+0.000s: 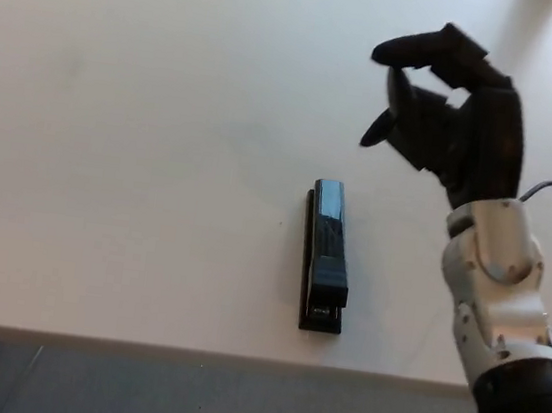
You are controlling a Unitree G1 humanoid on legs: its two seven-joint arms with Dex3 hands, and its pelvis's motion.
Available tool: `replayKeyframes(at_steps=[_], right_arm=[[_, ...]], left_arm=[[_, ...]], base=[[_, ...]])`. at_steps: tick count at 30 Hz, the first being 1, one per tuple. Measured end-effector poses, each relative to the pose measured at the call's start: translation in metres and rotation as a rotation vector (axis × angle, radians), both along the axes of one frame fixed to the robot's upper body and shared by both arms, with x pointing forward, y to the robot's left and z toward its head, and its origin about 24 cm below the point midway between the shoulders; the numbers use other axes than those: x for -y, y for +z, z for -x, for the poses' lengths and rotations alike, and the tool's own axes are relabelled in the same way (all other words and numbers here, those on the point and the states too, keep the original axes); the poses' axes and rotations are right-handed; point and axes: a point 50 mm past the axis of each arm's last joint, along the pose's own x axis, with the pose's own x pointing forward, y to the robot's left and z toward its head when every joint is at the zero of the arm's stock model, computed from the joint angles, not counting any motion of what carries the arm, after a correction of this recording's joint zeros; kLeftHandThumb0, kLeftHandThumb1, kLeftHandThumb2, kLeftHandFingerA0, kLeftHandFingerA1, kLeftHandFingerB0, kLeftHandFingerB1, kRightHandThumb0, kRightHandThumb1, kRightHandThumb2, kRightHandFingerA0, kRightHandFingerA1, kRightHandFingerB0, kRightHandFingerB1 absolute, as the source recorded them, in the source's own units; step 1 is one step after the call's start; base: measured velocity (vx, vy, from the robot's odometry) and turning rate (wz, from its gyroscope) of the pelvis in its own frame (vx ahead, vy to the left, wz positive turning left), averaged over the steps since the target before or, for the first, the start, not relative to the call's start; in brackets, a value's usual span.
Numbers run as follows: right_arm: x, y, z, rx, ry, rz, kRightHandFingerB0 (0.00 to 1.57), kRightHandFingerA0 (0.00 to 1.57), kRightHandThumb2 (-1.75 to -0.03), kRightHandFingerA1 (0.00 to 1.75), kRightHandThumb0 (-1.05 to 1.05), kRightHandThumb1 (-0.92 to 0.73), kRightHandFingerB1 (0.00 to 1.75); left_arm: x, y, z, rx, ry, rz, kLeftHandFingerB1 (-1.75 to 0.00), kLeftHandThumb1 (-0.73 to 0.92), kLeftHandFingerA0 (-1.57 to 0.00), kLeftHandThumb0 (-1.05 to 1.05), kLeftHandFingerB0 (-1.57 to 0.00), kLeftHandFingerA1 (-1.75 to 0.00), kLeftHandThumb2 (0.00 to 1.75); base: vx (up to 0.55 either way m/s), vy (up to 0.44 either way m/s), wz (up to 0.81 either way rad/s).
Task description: The robot uses its right hand to press on the stapler that is in the middle of the desk
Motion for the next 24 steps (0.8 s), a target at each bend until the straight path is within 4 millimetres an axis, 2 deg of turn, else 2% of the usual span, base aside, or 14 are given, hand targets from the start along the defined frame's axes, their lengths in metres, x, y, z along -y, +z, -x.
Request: replayKeyframes(at_steps=[1,3,4,5,6,8,11,14,16,17,18,19,20,24], right_arm=[[0.012,0.007,0.0,0.021,-0.024,0.008,0.78,1.2,-0.92,1.3,-0.09,-0.7,1.14],[0.031,0.017,0.003,0.049,-0.061,0.024,0.75,1.17,-0.81,1.3,-0.02,-0.8,1.16],[0.048,0.024,0.007,0.067,-0.098,0.039,0.73,1.15,-0.87,1.31,0.05,-0.8,1.12],[0.058,0.027,0.009,0.073,-0.119,0.043,0.58,1.08,-1.08,1.68,0.13,-0.92,1.44],[0.07,0.029,0.012,0.075,-0.145,0.047,0.76,1.19,-0.83,1.27,0.1,-0.82,1.12],[0.098,0.029,0.02,0.062,-0.204,0.063,0.75,1.18,-0.79,1.29,0.06,-0.83,1.11],[0.151,0.021,0.039,0.001,-0.321,0.09,0.77,1.19,-0.88,1.28,0.03,-0.75,1.15],[0.2,0.004,0.063,-0.093,-0.432,0.098,0.88,1.29,-0.87,1.17,-0.12,-0.65,1.11],[0.234,-0.013,0.085,-0.184,-0.522,0.09,0.86,1.28,-0.81,1.18,-0.15,-0.69,1.11],[0.247,-0.022,0.096,-0.229,-0.559,0.083,0.82,1.23,-0.81,1.26,-0.19,-0.7,1.15],[0.26,-0.033,0.109,-0.282,-0.599,0.074,0.82,1.22,-0.71,1.27,-0.25,-0.74,1.15],[0.267,-0.04,0.117,-0.313,-0.622,0.071,0.81,1.26,-0.71,1.18,-0.25,-0.76,1.14],[0.278,-0.055,0.133,-0.378,-0.669,0.064,0.82,1.27,-0.79,1.22,-0.24,-0.71,1.15],[0.298,-0.1,0.18,-0.567,-0.791,0.027,0.84,1.24,-0.83,1.31,-0.25,-0.7,1.21]], left_arm=[[0.0,0.0,-0.001,0.002,0.001,0.0,-0.48,0.87,-0.02,-0.19,-0.01,-0.49,1.26],[0.0,0.001,-0.002,0.006,0.002,0.0,-0.48,0.86,-0.01,-0.2,0.0,-0.48,1.26],[0.0,0.002,-0.003,0.011,0.004,0.001,-0.48,0.87,-0.01,-0.2,0.0,-0.48,1.26],[-0.001,0.002,-0.004,0.013,0.006,0.001,-0.48,0.87,-0.01,-0.2,0.0,-0.48,1.26],[-0.001,0.003,-0.005,0.018,0.006,0.001,-0.48,0.87,-0.01,-0.19,0.0,-0.48,1.26],[-0.001,0.004,-0.008,0.027,0.008,0.002,-0.48,0.87,-0.01,-0.19,-0.01,-0.48,1.26],[-0.002,0.006,-0.01,0.033,0.016,0.003,-0.48,0.87,-0.02,-0.18,-0.01,-0.49,1.27],[-0.003,0.006,-0.012,0.037,0.022,0.004,-0.48,0.87,-0.02,-0.19,-0.01,-0.49,1.26],[-0.004,0.008,-0.013,0.042,0.027,0.003,-0.48,0.87,-0.02,-0.19,-0.01,-0.49,1.26],[-0.005,0.008,-0.014,0.043,0.03,0.002,-0.48,0.87,-0.02,-0.19,-0.01,-0.49,1.26],[-0.006,0.008,-0.013,0.042,0.033,0.001,-0.48,0.87,-0.03,-0.18,-0.01,-0.49,1.27],[-0.006,0.009,-0.014,0.043,0.034,0.0,-0.48,0.86,-0.02,-0.2,-0.01,-0.49,1.26],[-0.006,0.009,-0.014,0.044,0.035,0.001,-0.48,0.87,-0.02,-0.19,-0.01,-0.49,1.26],[-0.006,0.009,-0.015,0.042,0.04,0.003,-0.48,0.87,-0.02,-0.19,-0.01,-0.49,1.26]], base=[[0.0,0.0,0.0],[0.0,0.0,0.0],[0.0,0.0,0.0],[0.0,0.0,0.0],[0.0,0.0,0.0],[0.0,0.0,0.0],[0.0,0.0,0.0],[0.0,0.0,0.0],[0.0,0.0,0.0],[0.0,0.0,0.0],[0.0,0.0,0.0],[0.0,0.0,0.0],[0.0,0.0,0.0],[0.0,0.0,0.0]])
